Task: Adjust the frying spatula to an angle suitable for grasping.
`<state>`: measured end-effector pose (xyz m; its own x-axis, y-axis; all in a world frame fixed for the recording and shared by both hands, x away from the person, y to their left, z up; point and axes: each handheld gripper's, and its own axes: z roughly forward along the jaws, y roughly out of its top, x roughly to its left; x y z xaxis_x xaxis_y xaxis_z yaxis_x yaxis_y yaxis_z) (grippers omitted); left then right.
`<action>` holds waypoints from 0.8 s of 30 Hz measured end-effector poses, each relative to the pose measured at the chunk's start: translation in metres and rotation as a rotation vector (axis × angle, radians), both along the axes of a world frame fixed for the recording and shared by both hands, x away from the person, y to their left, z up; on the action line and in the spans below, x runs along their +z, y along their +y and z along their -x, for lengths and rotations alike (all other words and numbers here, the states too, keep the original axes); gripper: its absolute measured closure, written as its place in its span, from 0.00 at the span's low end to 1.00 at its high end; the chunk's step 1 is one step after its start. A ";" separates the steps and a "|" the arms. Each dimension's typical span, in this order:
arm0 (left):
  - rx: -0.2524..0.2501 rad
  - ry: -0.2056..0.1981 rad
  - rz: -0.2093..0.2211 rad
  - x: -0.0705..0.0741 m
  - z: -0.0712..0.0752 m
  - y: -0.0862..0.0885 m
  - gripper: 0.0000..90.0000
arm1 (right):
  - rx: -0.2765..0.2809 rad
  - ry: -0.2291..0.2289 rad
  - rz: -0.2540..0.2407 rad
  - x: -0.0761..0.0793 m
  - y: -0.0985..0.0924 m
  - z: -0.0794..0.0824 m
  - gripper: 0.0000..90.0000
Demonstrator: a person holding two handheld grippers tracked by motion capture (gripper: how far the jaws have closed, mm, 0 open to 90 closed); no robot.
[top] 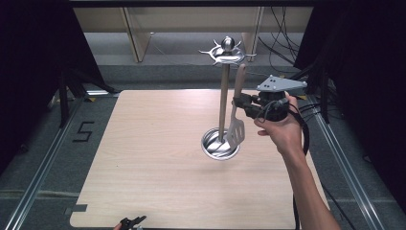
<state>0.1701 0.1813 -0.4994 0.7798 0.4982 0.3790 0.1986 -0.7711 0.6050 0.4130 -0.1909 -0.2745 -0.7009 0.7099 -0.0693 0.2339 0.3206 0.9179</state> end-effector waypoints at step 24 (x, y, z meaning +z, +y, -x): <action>-0.002 0.002 0.005 -0.002 0.000 -0.002 0.20 | 0.013 0.001 -0.046 -0.001 0.000 -0.001 0.77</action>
<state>0.1705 0.1797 -0.5018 0.7814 0.4988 0.3750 0.1984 -0.7683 0.6086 0.4144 -0.1913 -0.2756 -0.7105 0.7028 -0.0356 0.2311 0.2808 0.9315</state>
